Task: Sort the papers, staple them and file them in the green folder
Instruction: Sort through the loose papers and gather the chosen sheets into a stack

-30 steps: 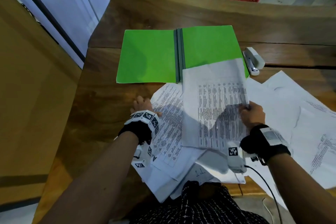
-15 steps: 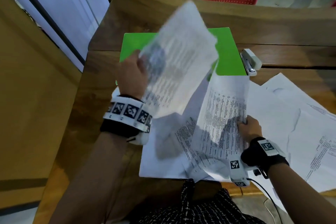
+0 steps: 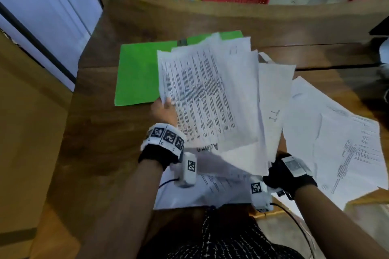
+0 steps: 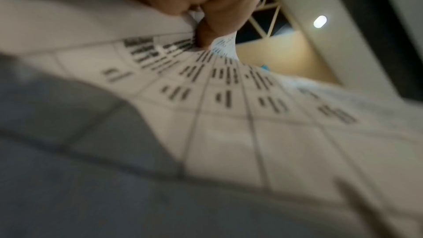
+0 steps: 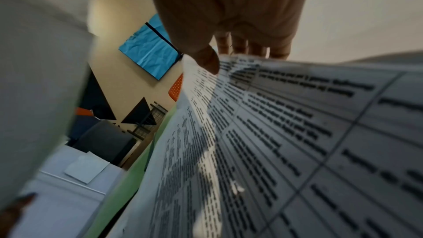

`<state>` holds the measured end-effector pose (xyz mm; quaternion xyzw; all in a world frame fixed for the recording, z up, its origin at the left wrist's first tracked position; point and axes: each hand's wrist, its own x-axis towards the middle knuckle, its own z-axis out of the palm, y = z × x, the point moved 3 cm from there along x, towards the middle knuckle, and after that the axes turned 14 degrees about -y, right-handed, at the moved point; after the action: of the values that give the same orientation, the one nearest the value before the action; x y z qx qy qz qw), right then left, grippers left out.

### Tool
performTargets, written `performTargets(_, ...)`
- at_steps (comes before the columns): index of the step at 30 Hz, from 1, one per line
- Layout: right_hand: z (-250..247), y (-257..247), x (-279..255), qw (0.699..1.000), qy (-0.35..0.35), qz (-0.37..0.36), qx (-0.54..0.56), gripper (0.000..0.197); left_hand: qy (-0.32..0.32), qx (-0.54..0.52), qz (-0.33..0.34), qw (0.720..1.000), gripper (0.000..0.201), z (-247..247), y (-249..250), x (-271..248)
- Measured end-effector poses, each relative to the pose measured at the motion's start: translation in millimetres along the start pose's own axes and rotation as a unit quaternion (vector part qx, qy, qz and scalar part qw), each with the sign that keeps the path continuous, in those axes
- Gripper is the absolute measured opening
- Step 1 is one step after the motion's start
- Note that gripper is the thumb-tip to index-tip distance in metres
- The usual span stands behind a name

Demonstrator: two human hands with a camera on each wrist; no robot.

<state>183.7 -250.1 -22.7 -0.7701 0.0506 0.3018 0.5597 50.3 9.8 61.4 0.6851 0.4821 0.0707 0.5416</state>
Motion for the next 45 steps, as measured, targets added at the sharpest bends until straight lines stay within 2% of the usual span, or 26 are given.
performTargets(2,-1,-12,-11,0.999,0.04,-0.028,0.013,0.032,-0.035,0.003,-0.034,0.999,0.041,22,-26,1)
performTargets(4,-8,-13,-15,0.995,0.083,-0.062,-0.014,0.036,-0.057,0.016,-0.033,0.998,0.04,37,-47,-4)
performTargets(8,-10,-1,-19,0.999,0.032,-0.033,-0.028,0.042,-0.076,0.02,0.003,0.997,0.037,49,-72,-4)
performTargets(10,-4,3,-17,0.985,-0.005,-0.003,-0.173,0.041,-0.124,0.038,-0.013,0.991,0.036,53,-77,-1)
performTargets(12,8,5,-18,0.945,-0.017,0.023,-0.326,0.046,-0.179,0.05,-0.036,0.982,0.037,56,-79,0)
performTargets(14,21,4,-22,0.924,-0.005,0.048,-0.378,0.048,-0.206,0.063,-0.031,0.976,0.037,58,-78,0)
performTargets(19,23,-6,-25,0.931,0.04,0.004,-0.363,0.037,-0.188,0.025,0.0,0.982,0.031,53,-81,-1)
performTargets(22,3,-2,-23,0.953,0.094,-0.002,-0.289,0.036,-0.15,-0.011,0.008,0.989,0.033,45,-84,1)
performTargets(24,-11,0,-20,0.961,0.128,-0.005,-0.244,0.037,-0.138,0.004,0.018,0.99,0.033,42,-85,2)
performTargets(26,-20,-6,-20,0.965,0.135,-0.042,-0.22,0.041,-0.138,0.019,0.029,0.99,0.038,42,-86,2)
performTargets(27,-23,-12,-21,0.967,0.12,-0.078,-0.212,0.043,-0.135,0.03,0.036,0.99,0.042,44,-84,1)
performTargets(29,-20,-25,-25,0.971,0.063,-0.121,-0.198,0.035,-0.116,0.097,0.024,0.988,0.046,52,-78,-4)
performTargets(31,-9,-33,-24,0.967,-0.02,-0.123,-0.22,0.028,-0.106,0.221,-0.028,0.969,0.058,61,-72,-12)
performTargets(33,4,-34,-22,0.957,-0.087,-0.107,-0.255,0.036,-0.11,0.3,-0.062,0.946,0.069,71,-70,-16)
performTargets(34,7,-33,-21,0.955,-0.095,-0.094,-0.263,0.039,-0.109,0.318,-0.065,0.939,0.066,75,-70,-16)
performTargets(37,3,-37,-23,0.962,-0.045,-0.089,-0.255,0.038,-0.087,0.311,-0.051,0.945,0.049,76,-73,-13)
performTargets(39,-5,-49,-28,0.96,0.011,-0.113,-0.257,0.033,-0.064,0.237,-0.057,0.968,0.046,68,-71,-10)
performTargets(41,-14,-69,-33,0.95,0.069,-0.152,-0.264,0.034,-0.041,0.196,-0.064,0.978,0.041,59,-70,-7)
performTargets(43,-22,-96,-43,0.926,0.132,-0.211,-0.282,0.037,-0.011,0.206,-0.066,0.976,0.039,49,-67,-7)
performTargets(45,-29,-130,-62,0.885,0.185,-0.283,-0.319,0.037,0.03,0.189,-0.038,0.981,0.035,40,-61,-10)
